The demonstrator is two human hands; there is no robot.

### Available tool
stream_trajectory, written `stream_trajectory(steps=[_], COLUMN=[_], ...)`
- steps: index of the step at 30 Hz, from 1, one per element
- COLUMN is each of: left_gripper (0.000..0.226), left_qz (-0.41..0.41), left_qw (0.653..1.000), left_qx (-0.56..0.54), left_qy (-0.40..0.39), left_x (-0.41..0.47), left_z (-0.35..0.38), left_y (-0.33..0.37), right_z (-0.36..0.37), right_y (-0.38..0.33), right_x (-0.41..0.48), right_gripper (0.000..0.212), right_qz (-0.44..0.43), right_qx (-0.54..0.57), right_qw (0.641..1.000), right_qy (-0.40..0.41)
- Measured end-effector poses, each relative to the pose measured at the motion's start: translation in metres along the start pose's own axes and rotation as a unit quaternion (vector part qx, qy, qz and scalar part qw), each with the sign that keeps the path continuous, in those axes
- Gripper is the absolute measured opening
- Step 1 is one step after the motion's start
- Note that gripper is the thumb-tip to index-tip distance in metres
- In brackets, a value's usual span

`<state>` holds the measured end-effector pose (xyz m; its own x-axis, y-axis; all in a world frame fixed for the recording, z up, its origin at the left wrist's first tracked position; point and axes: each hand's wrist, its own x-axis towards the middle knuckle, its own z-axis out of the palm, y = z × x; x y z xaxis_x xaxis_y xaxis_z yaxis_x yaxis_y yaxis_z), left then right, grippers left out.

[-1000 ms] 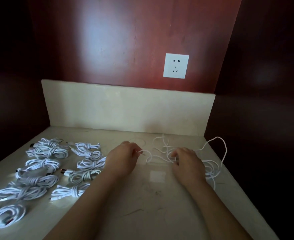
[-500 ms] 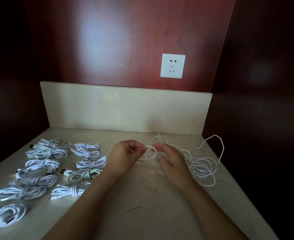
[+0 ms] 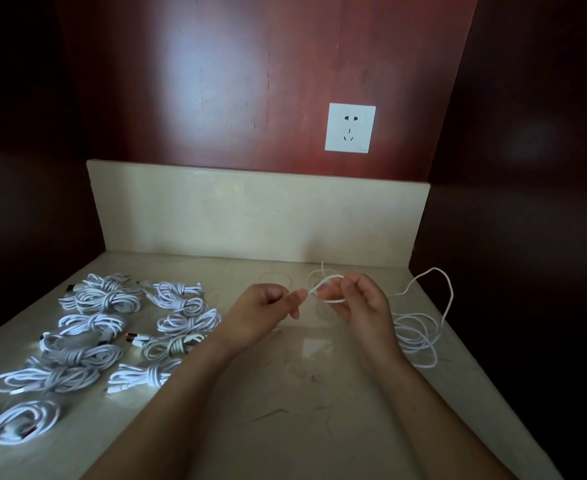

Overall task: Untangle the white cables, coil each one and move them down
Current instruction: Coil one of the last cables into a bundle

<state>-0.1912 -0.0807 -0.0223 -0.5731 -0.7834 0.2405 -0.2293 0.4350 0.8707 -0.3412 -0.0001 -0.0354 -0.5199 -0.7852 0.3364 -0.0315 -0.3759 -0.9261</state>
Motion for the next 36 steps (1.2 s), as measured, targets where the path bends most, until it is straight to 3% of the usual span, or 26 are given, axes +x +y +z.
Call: stream_trajectory(steps=[3, 6, 10, 13, 15, 19, 22, 25, 28, 32, 36], left_gripper=[0.047, 0.039, 0.024, 0.028, 0.031, 0.034, 0.041, 0.052, 0.042, 0.038, 0.029], left_qz=[-0.040, -0.086, -0.091, -0.098, -0.101, -0.097, -0.098, -0.099, -0.073, -0.049, -0.048], left_qw=[0.998, 0.976, 0.886, 0.844, 0.850, 0.870, 0.898, 0.895, 0.900, 0.910, 0.924], left_qx=[-0.041, -0.192, -0.450, -0.526, -0.517, -0.483, -0.422, -0.430, -0.424, -0.403, -0.367], left_qy=[-0.019, -0.059, -0.061, -0.036, -0.018, 0.039, 0.075, 0.062, 0.067, 0.086, 0.092], left_x=[-0.002, -0.004, 0.000, 0.004, 0.004, 0.004, 0.004, 0.002, 0.000, 0.000, 0.000], left_z=[0.000, -0.004, -0.011, -0.010, -0.009, -0.009, -0.010, -0.013, -0.012, -0.010, -0.008], left_y=[0.004, 0.008, 0.011, 0.007, 0.005, 0.004, 0.003, 0.005, 0.008, 0.011, 0.009], right_z=[0.000, -0.006, -0.014, -0.011, -0.008, -0.003, -0.003, -0.003, -0.004, -0.005, -0.006], right_y=[-0.004, 0.001, 0.010, 0.019, 0.020, 0.019, 0.020, 0.021, 0.023, 0.024, 0.025], right_x=[-0.002, 0.001, 0.002, -0.004, -0.008, -0.013, -0.013, -0.011, -0.009, -0.010, -0.009], right_gripper=[0.018, 0.017, 0.014, 0.017, 0.021, 0.018, 0.022, 0.015, 0.013, 0.034, 0.032], right_qz=[-0.019, -0.039, -0.085, -0.127, -0.130, -0.144, -0.144, -0.142, -0.127, -0.117, -0.133], right_qx=[-0.023, -0.073, -0.186, -0.359, -0.430, -0.443, -0.434, -0.420, -0.421, -0.414, -0.393], right_qw=[0.999, 0.994, 0.978, 0.923, 0.888, 0.873, 0.878, 0.886, 0.889, 0.895, 0.903], right_qy=[0.030, 0.073, 0.030, -0.060, -0.094, -0.144, -0.145, -0.133, -0.127, -0.120, -0.108])
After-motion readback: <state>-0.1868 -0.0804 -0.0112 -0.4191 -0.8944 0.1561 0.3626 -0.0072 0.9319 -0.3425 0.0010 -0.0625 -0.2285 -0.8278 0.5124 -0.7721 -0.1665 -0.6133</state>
